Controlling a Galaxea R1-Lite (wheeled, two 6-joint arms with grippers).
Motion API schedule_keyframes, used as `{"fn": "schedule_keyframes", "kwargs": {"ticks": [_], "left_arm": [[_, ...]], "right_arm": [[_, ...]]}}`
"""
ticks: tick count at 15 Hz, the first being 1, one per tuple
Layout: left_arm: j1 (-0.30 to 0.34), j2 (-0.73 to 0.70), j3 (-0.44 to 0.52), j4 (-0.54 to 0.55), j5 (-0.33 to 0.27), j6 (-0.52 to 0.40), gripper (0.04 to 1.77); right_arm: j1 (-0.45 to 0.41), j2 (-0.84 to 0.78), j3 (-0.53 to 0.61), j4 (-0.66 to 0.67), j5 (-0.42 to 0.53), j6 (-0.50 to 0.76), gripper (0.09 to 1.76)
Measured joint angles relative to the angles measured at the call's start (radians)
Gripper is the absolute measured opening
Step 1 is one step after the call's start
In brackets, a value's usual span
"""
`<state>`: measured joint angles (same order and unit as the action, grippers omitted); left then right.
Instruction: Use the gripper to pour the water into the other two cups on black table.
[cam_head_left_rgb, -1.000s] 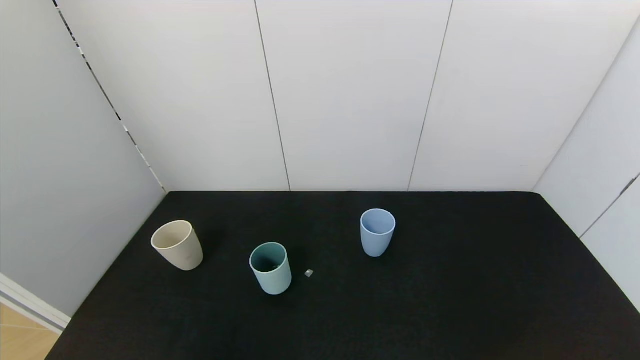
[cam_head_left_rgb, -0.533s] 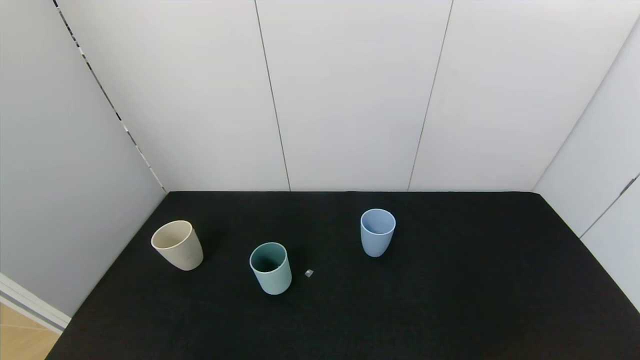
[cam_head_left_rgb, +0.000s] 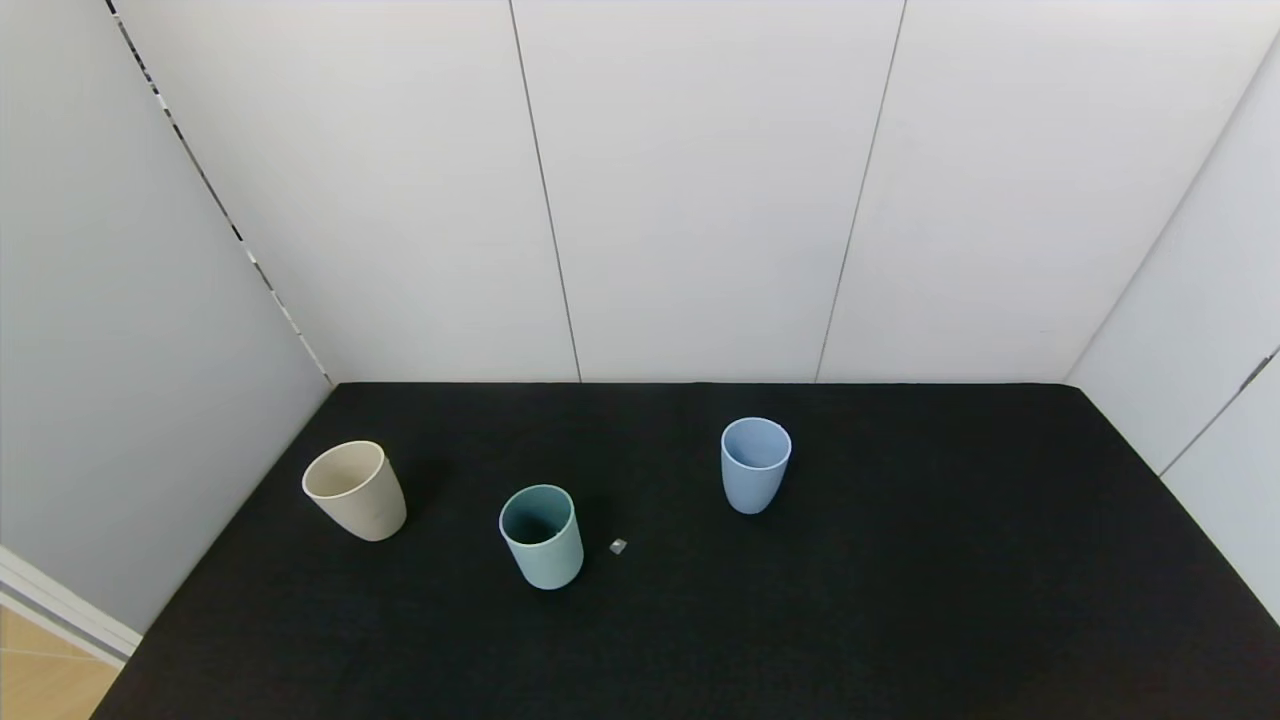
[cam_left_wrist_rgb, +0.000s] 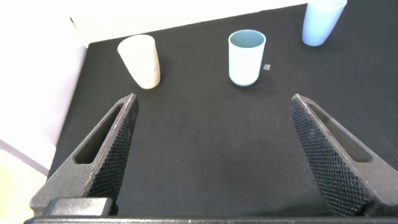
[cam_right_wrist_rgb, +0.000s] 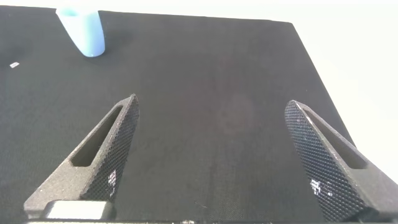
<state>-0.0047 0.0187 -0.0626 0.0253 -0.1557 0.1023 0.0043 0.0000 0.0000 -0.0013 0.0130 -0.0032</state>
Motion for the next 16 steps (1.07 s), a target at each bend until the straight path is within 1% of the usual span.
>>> {"fn": "schedule_keyframes", "kwargs": {"ticks": [2, 3, 5, 6, 7, 9, 11, 14, 16], "left_arm": [[0.0, -0.013, 0.009, 0.0, 0.004, -0.003, 1.72], [0.0, -0.015, 0.011, 0.002, 0.016, -0.007, 1.72], [0.0, -0.017, 0.018, -0.005, 0.076, 0.003, 1.72], [0.0, -0.018, 0.025, -0.01, 0.093, 0.017, 1.72], [0.0, -0.019, 0.039, -0.014, 0.102, 0.036, 1.72], [0.001, -0.019, 0.057, -0.02, 0.111, 0.034, 1.72], [0.002, -0.019, 0.061, -0.02, 0.113, 0.0, 1.72], [0.001, -0.019, 0.063, -0.024, 0.14, -0.082, 1.72], [0.001, -0.019, 0.063, -0.024, 0.15, -0.095, 1.72]], "right_arm": [[0.0, 0.0, 0.0, 0.0, 0.0, 0.0, 1.71], [0.0, 0.0, 0.0, 0.0, 0.0, 0.0, 1.71], [0.0, 0.0, 0.0, 0.0, 0.0, 0.0, 1.71], [0.0, 0.0, 0.0, 0.0, 0.0, 0.0, 1.71], [0.0, 0.0, 0.0, 0.0, 0.0, 0.0, 1.71], [0.0, 0.0, 0.0, 0.0, 0.0, 0.0, 1.71], [0.0, 0.0, 0.0, 0.0, 0.0, 0.0, 1.71], [0.0, 0.0, 0.0, 0.0, 0.0, 0.0, 1.71], [0.0, 0.0, 0.0, 0.0, 0.0, 0.0, 1.71]]}}
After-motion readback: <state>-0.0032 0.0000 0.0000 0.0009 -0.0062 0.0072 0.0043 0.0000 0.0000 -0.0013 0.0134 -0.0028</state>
